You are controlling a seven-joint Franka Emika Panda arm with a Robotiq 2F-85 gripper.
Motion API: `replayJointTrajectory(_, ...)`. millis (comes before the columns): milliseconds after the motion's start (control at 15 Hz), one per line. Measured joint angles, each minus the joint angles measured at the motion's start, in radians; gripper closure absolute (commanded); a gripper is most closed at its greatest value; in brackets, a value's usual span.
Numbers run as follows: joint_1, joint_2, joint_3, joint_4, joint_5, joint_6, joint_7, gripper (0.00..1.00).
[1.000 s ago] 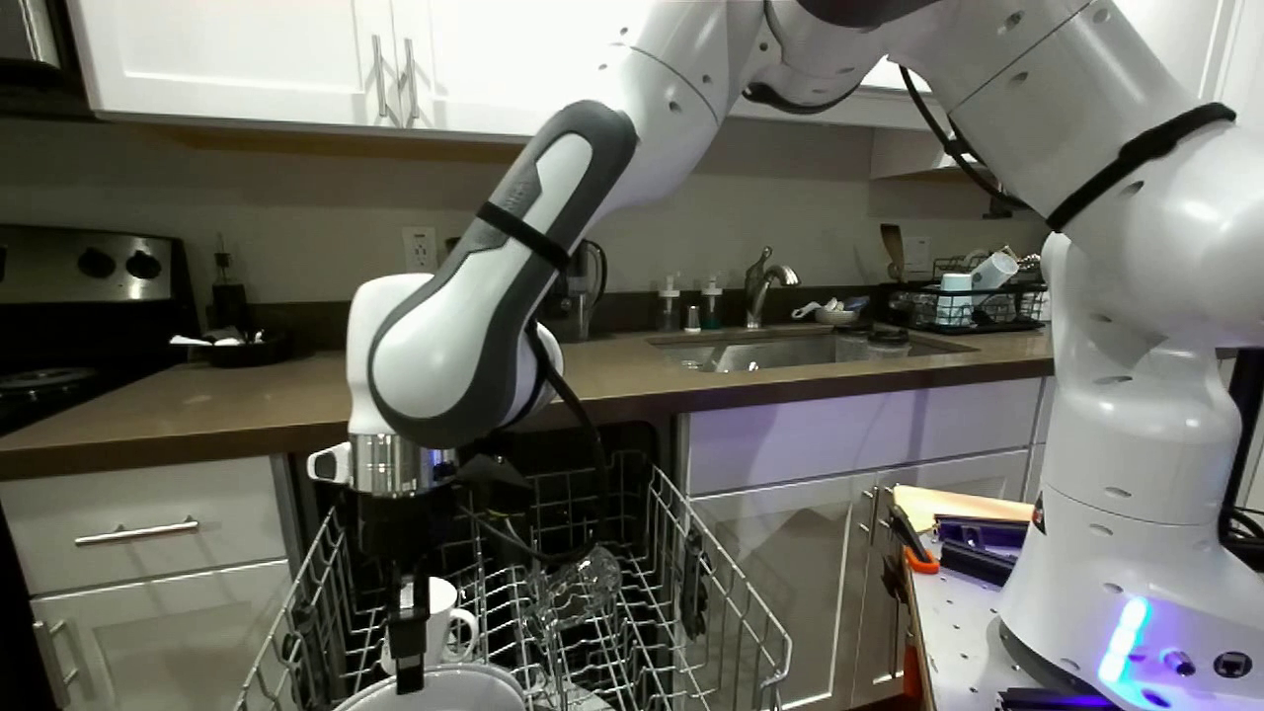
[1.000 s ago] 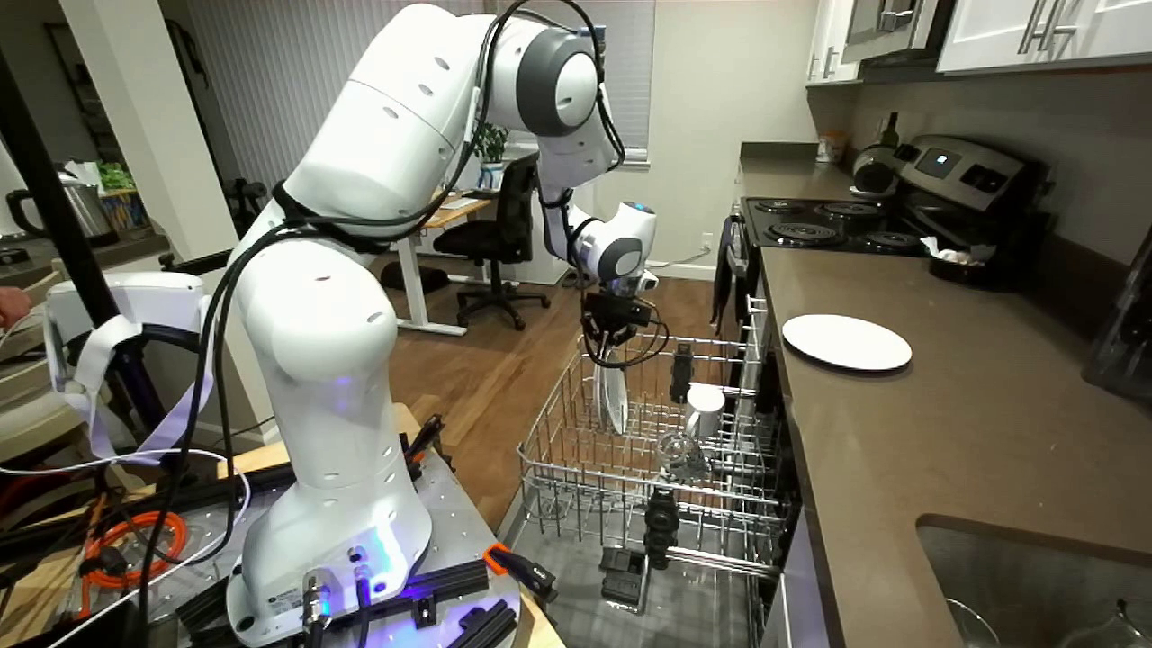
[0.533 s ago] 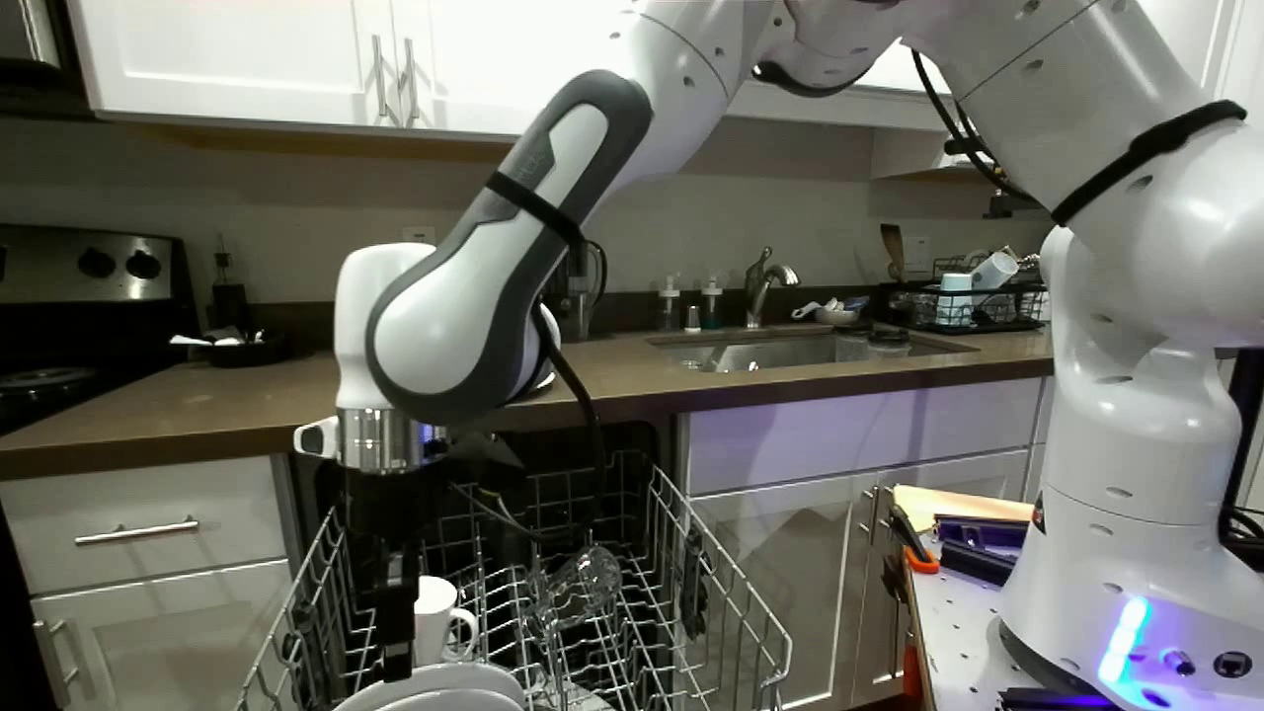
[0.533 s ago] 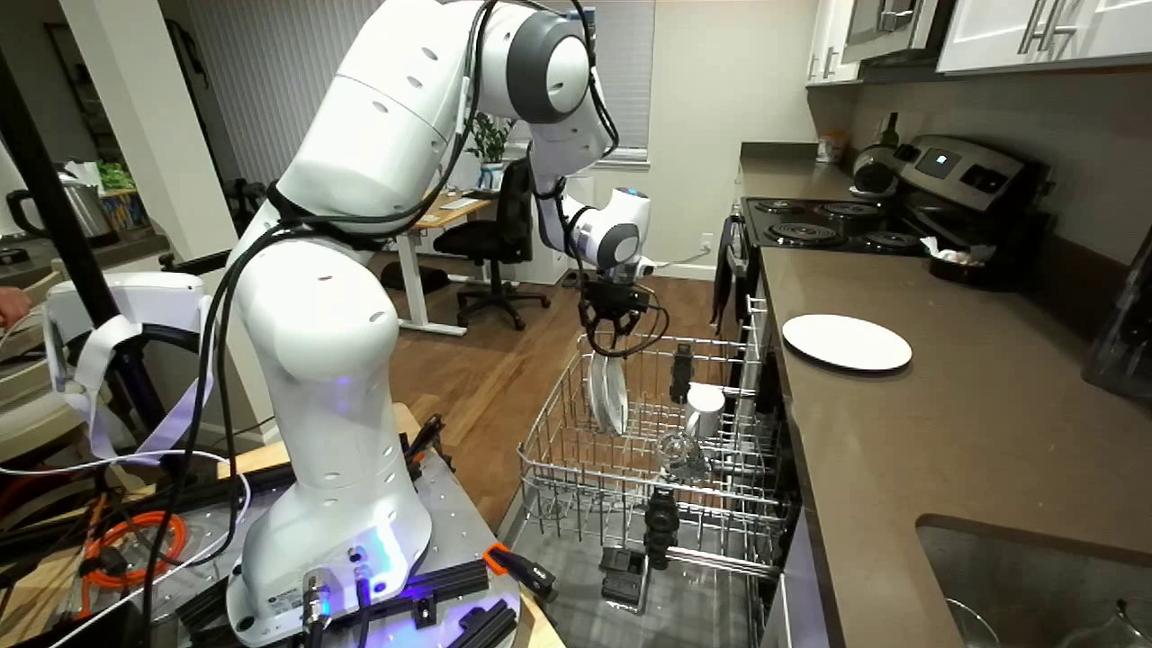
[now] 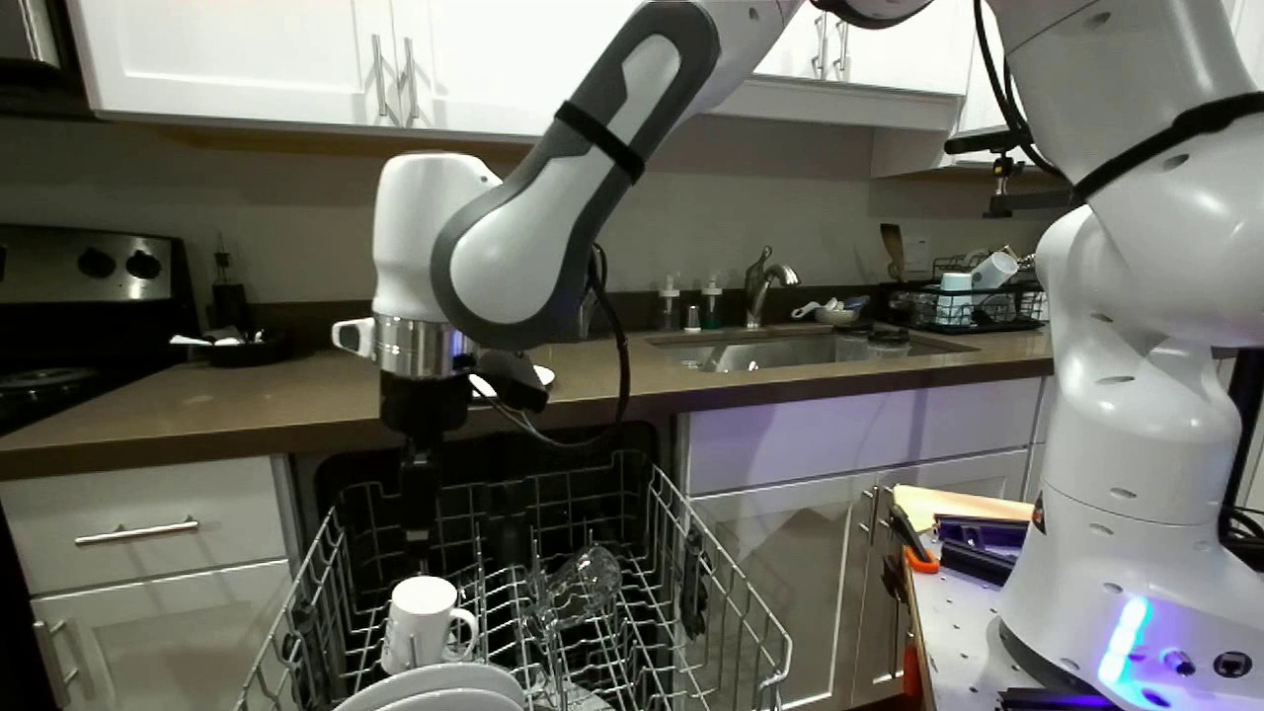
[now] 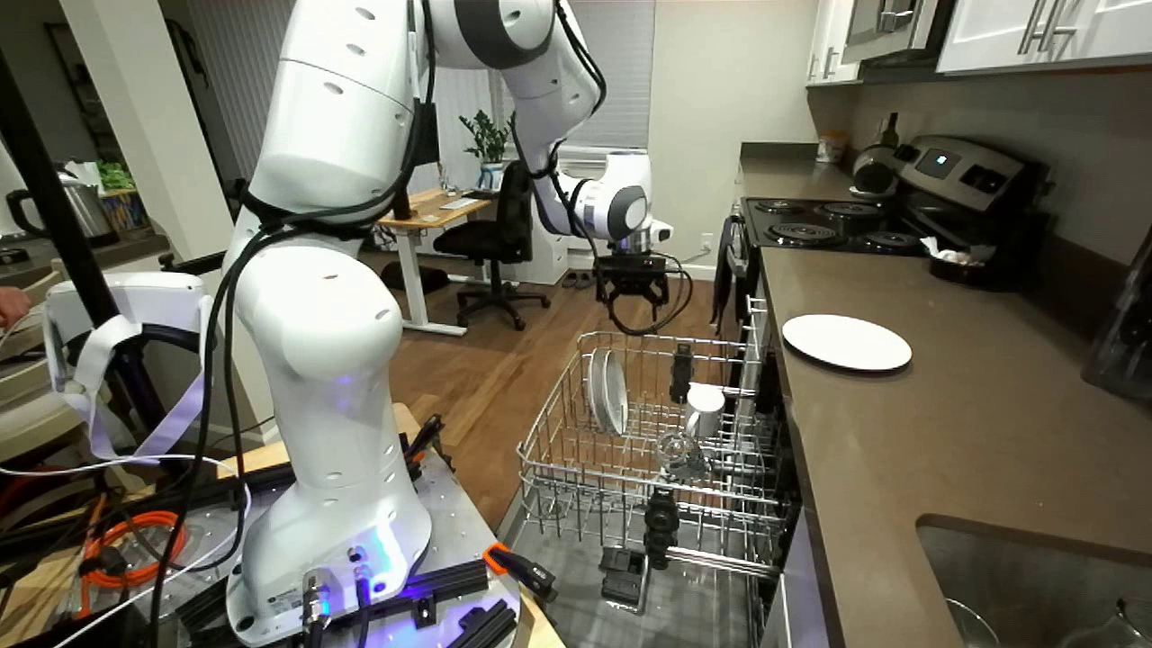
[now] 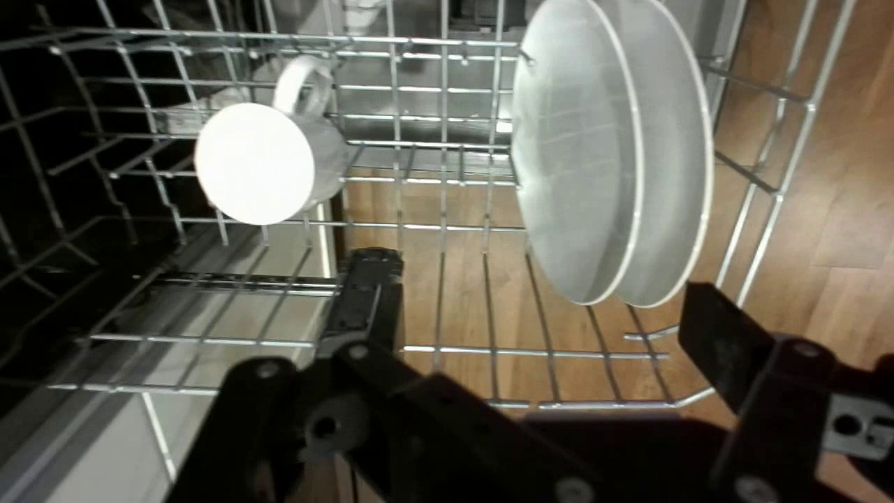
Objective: Move the two plates from the right to the left side of the dishwasher rack then move the mug to the right side
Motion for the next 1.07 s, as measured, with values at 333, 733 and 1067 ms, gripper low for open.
replayJointTrajectory(333,0.014,0.007,-0.118,-0.023,-0.108,0.070,0.114,0.00)
replayJointTrajectory(733,0.012,0.085,-0.132,-0.019,-0.079,0.070,0.204,0.01)
replayJointTrajectory(1067,0.004,0.158,-0.119,0.002,-0.043,0.113,0.231,0.00)
